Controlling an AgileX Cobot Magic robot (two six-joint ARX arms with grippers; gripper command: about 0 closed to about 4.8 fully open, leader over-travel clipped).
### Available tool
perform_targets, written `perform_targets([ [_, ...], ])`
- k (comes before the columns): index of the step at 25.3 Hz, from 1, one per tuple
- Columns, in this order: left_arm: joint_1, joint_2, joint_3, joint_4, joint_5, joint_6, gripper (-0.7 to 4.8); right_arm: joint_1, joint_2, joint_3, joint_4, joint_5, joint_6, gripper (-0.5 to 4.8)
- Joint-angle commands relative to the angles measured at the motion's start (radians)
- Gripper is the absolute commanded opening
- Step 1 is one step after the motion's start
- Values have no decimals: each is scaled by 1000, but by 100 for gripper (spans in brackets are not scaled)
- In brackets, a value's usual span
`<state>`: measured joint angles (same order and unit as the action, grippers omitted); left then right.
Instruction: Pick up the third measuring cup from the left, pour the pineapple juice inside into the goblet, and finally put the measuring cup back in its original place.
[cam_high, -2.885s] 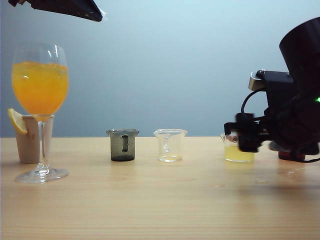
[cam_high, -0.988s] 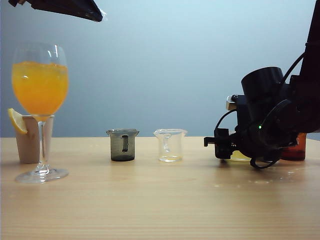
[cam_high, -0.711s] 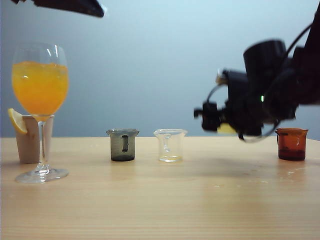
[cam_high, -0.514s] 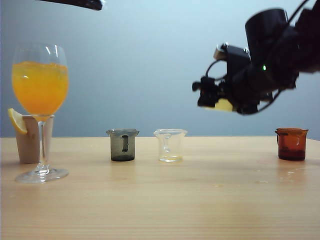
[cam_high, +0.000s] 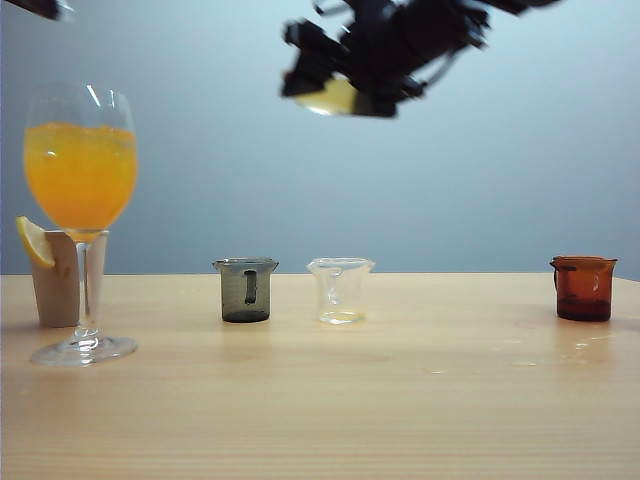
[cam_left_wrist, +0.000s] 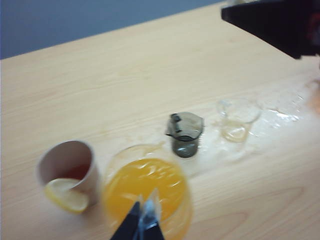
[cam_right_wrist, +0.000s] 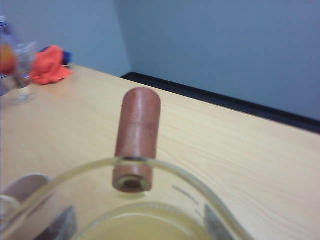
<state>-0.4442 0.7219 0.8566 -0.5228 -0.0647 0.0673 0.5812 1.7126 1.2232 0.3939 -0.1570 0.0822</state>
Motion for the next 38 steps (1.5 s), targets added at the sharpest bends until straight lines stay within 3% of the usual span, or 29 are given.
perform_targets([
  [1, 26, -93, 5, -99, 0, 0, -5, 72, 2, 78, -41, 1, -43, 135],
  [8, 24, -242, 5, -263, -3, -75, -4, 177, 23, 115, -53, 6, -61, 135],
  [15, 24, -255, 3, -261, 0, -82, -4, 214, 66, 156, -68, 8, -61, 135],
  [22, 24, -255, 3, -261, 0, -82, -4, 225, 195, 388, -213, 0, -122, 135],
  [38, 24, -255, 3, -262, 0, -82, -4, 250, 206, 389, -236, 25, -305, 135],
])
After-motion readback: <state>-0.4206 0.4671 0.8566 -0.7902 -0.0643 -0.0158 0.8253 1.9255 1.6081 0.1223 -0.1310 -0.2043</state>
